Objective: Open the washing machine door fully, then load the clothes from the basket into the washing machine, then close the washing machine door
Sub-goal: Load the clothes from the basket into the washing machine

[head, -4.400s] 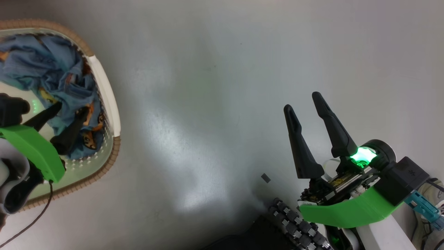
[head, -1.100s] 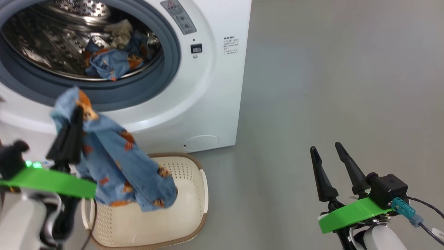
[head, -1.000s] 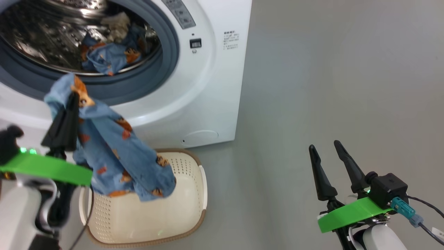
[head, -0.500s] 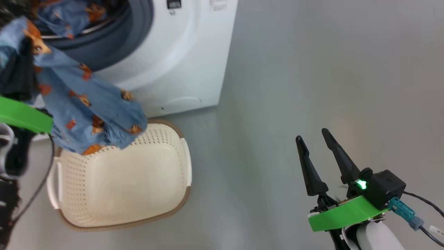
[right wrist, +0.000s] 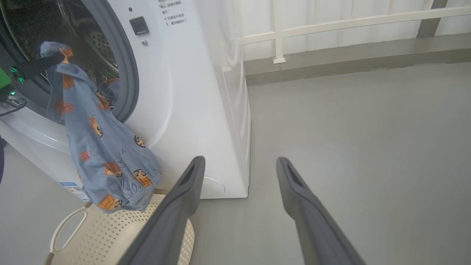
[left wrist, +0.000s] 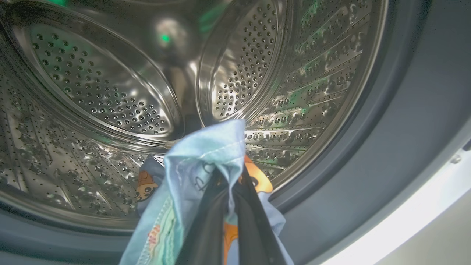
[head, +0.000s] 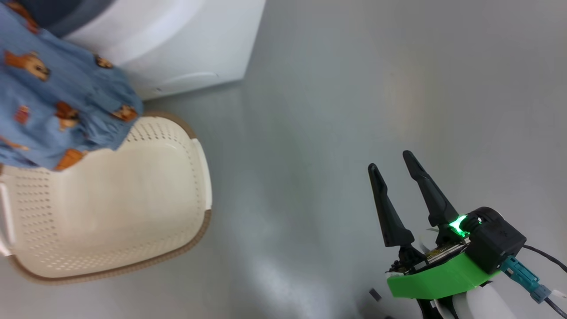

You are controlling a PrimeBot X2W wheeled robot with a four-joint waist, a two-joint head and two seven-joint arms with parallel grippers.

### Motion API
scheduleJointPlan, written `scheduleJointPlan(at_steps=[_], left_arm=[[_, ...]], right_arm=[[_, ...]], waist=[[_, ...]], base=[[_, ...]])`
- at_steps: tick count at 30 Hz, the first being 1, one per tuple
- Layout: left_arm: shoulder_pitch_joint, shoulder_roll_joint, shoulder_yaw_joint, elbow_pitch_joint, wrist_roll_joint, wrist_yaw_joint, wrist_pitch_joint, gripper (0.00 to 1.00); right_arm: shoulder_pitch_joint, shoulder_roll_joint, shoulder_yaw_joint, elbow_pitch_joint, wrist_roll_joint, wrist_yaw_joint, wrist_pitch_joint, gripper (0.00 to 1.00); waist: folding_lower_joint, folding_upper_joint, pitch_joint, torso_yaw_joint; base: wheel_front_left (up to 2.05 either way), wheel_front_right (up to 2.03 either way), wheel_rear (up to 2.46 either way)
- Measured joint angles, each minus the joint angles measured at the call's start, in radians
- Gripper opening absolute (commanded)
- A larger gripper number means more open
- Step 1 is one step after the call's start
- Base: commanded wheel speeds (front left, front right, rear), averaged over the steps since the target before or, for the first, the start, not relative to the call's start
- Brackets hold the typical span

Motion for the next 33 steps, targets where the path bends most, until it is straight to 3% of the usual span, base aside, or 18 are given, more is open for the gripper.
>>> scheduleJointPlan(at_steps=[7,14,18,24,26,27,29,30,31,33], left_arm=[[-0.117,0.108,-0.049,0.008,-0.003,0.000,-0.012,0.00],[-0.227,0.139,-0.054,-0.009,0.018,0.000,-0.053,0.00],[-0.289,0.137,0.018,-0.055,0.036,0.000,-0.074,0.00],[-0.300,0.097,0.234,-0.172,0.091,0.000,-0.079,0.00],[-0.281,0.088,0.242,-0.177,0.109,0.000,-0.079,0.00],[-0.265,0.085,0.241,-0.177,0.112,0.000,-0.079,0.03],[-0.231,0.082,0.230,-0.160,0.113,0.000,-0.079,0.47],[-0.221,0.082,0.222,-0.153,0.118,0.000,-0.079,0.93],[-0.215,0.083,0.209,-0.137,0.118,0.000,-0.079,1.00],[-0.211,0.084,0.176,-0.097,0.119,0.000,-0.065,1.00]], right_arm=[[0.018,0.001,0.038,-0.037,0.027,0.000,0.000,1.00],[0.057,0.002,0.045,-0.060,0.032,0.000,0.000,1.00],[0.079,0.004,0.041,-0.070,0.032,0.000,0.000,1.00],[0.079,0.005,0.042,-0.076,0.033,0.000,0.000,1.00],[0.079,0.005,0.042,-0.076,0.033,0.000,0.000,1.00],[0.079,0.005,0.041,-0.076,0.033,0.000,0.000,1.00],[0.079,0.005,0.041,-0.073,0.033,0.000,0.000,1.00],[0.079,0.005,0.041,-0.072,0.033,0.000,0.000,1.00],[0.079,0.005,0.043,-0.071,0.033,0.000,0.000,1.00],[0.078,0.005,0.043,-0.067,0.033,0.000,0.000,1.00]], waist=[[-0.0001,0.0000,0.104,-0.059],[-0.0001,0.0000,0.162,-0.115],[0.0000,0.0001,0.190,-0.132],[-0.0001,0.0000,0.213,-0.142],[0.0000,0.0000,0.213,-0.138],[-0.0001,0.0000,0.212,-0.135],[-0.0001,0.0000,0.208,-0.131],[-0.0001,0.0000,0.206,-0.130],[-0.0002,0.0000,0.203,-0.128],[-0.0002,0.0000,0.196,-0.127]], base=[[0.00,0.00,0.00],[0.00,0.00,0.00],[0.00,0.00,0.00],[0.00,0.00,0.00],[0.00,0.00,0.00],[0.00,0.00,0.00],[0.00,0.00,0.00],[0.00,0.00,0.00],[0.00,0.00,0.00],[0.00,0.00,0.00]])
